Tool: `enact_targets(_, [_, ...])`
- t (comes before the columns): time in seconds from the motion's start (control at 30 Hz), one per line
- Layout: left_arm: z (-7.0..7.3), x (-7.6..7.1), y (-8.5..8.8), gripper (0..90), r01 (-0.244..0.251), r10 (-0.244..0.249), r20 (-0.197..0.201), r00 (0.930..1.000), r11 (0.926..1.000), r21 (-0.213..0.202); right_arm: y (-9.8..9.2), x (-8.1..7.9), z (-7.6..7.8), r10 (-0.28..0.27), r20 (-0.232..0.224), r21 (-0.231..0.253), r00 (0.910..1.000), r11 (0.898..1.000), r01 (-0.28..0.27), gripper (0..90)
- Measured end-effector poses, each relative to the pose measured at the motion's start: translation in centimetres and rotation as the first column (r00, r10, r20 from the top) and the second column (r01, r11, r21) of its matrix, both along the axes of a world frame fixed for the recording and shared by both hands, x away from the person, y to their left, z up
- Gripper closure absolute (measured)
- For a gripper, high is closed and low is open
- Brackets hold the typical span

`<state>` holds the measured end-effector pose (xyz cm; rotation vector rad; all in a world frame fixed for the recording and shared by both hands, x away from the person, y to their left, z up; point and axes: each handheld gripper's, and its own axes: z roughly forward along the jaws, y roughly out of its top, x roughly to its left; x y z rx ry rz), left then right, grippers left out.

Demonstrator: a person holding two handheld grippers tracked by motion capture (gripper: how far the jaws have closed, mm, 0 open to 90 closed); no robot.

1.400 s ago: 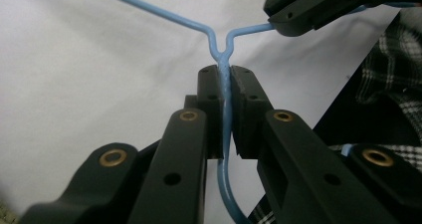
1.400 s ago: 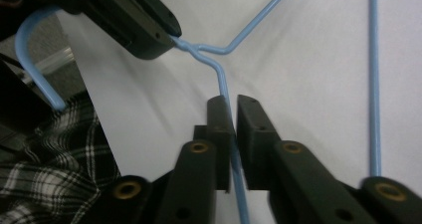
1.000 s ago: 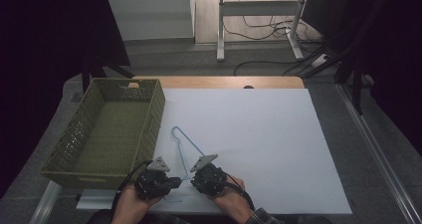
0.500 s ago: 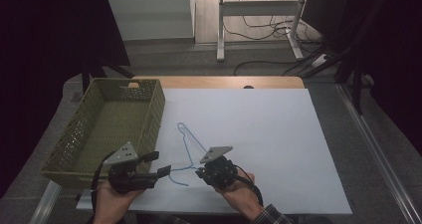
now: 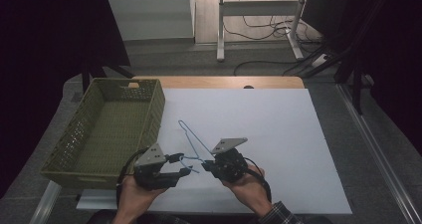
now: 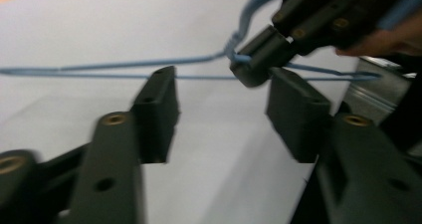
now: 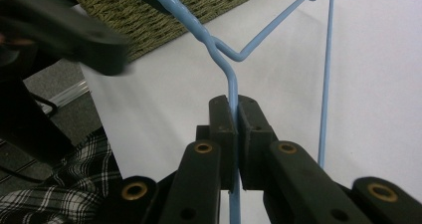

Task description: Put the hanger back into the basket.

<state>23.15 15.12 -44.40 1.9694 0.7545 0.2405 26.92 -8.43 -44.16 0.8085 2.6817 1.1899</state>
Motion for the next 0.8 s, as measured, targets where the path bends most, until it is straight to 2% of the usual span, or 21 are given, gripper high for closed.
enact_targets(0.03, [0.0, 0.0, 0.0, 56.4, 0.000, 0.000, 0.000, 1.0000, 1.0000, 0.000, 0.0, 0.0, 0.0, -0.001, 0.000, -0.002, 1.0000, 1.000, 0.001, 86.3])
enact_targets(0.1, [0.0, 0.5, -0.2, 63.3, 0.005, -0.005, 0.004, 1.0000, 0.9992, -0.040, 0.0, 0.0, -0.1, 0.000, -0.003, -0.005, 1.0000, 1.000, 0.000, 86.3])
enact_targets(0.2, [0.0, 0.7, -0.5, 71.3, 0.019, -0.019, 0.003, 0.9998, 0.9990, -0.040, 0.0, 0.1, -0.2, 0.001, -0.006, -0.004, 1.0000, 1.000, -0.001, 86.3])
enact_targets(0.27, [-0.1, 0.7, -1.0, 77.3, 0.032, -0.032, 0.009, 0.9995, 0.9991, -0.027, 0.1, 0.1, -0.2, 0.003, -0.007, -0.003, 1.0000, 1.000, -0.003, 86.3])
enact_targets(0.3, [-0.1, 0.6, -1.2, 82.7, 0.005, -0.005, 0.035, 0.9994, 1.0000, 0.005, 0.3, 0.0, -0.3, 0.003, -0.003, -0.011, 1.0000, 1.000, -0.003, 86.3])
enact_targets(0.4, [0.1, 0.5, -1.4, 85.5, -0.016, 0.015, 0.052, 0.9986, 0.9997, 0.020, 0.2, 0.1, -0.3, -0.005, -0.015, 0.002, 0.9999, 1.000, 0.005, 86.1])
enact_targets(0.53, [0.8, 0.7, -1.8, 85.8, -0.030, 0.028, 0.055, 0.9981, 0.9984, 0.048, 0.2, 0.2, 0.0, -0.011, 0.010, -0.004, 0.9999, 1.000, 0.011, 83.7])
enact_targets(0.57, [1.0, 0.7, -1.9, 85.9, -0.039, 0.036, 0.056, 0.9978, 0.9978, 0.053, 0.1, 0.1, 0.2, -0.021, 0.031, -0.009, 0.9993, 1.000, 0.022, 78.1])
enact_targets(0.63, [1.4, 0.9, -2.1, 85.8, -0.051, 0.047, 0.060, 0.9971, 0.9967, 0.063, -0.2, -0.1, 0.9, -0.050, 0.071, -0.029, 0.9962, 0.998, 0.052, 73.9])
enact_targets(0.73, [2.0, 1.2, -2.6, 85.8, -0.070, 0.067, 0.053, 0.9964, 0.9951, 0.070, -0.6, -0.5, 1.8, -0.070, 0.113, -0.055, 0.9911, 0.996, 0.077, 72.8])
enact_targets(0.77, [2.0, 1.2, -2.6, 85.8, -0.070, 0.067, 0.053, 0.9964, 0.9951, 0.070, -0.6, -0.5, 1.8, -0.070, 0.113, -0.055, 0.9911, 0.996, 0.077, 72.8])
enact_targets(0.8, [2.3, 1.5, -2.9, 85.8, -0.070, 0.067, 0.040, 0.9969, 0.9946, 0.077, -0.4, -0.7, 1.9, -0.061, 0.139, -0.081, 0.9885, 0.994, 0.073, 73.6])
